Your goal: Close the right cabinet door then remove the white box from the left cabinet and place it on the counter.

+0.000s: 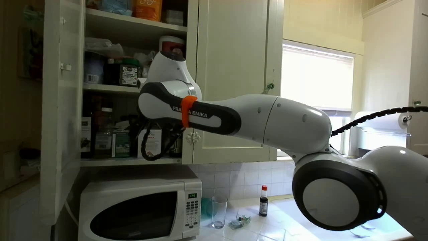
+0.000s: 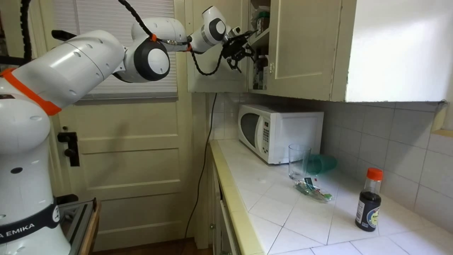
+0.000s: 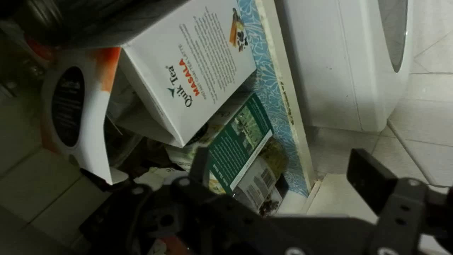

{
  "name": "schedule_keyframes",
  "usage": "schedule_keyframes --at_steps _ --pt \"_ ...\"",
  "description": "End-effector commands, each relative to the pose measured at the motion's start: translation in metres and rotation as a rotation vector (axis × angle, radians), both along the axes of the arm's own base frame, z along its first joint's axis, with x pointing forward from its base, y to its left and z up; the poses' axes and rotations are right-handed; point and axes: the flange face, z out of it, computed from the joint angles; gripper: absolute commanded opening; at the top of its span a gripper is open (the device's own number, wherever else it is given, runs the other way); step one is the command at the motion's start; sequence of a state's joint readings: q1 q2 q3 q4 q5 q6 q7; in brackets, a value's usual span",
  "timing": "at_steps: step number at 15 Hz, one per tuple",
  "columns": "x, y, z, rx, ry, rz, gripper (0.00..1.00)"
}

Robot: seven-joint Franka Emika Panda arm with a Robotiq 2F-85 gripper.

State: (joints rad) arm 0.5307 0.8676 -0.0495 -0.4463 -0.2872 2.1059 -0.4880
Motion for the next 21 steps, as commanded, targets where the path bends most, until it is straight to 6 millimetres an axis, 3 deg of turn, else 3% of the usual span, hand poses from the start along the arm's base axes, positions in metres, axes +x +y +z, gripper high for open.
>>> schedule_keyframes --at_steps 1,4,9,14,21 --pt "0.0 -0.002 0.002 0.002 0.001 0.0 1.0" --pt "0.003 -0.007 -0.007 -0.091 0.027 0.023 1.0" --pt "0.008 -0.032 -0.022 -0.321 0.139 0.097 1.0" --pt "0.014 -0.035 -0.02 -0.567 0.047 0.122 1.0" --pt "0.019 -0.033 -0.02 -0.581 -0.019 0.093 1.0"
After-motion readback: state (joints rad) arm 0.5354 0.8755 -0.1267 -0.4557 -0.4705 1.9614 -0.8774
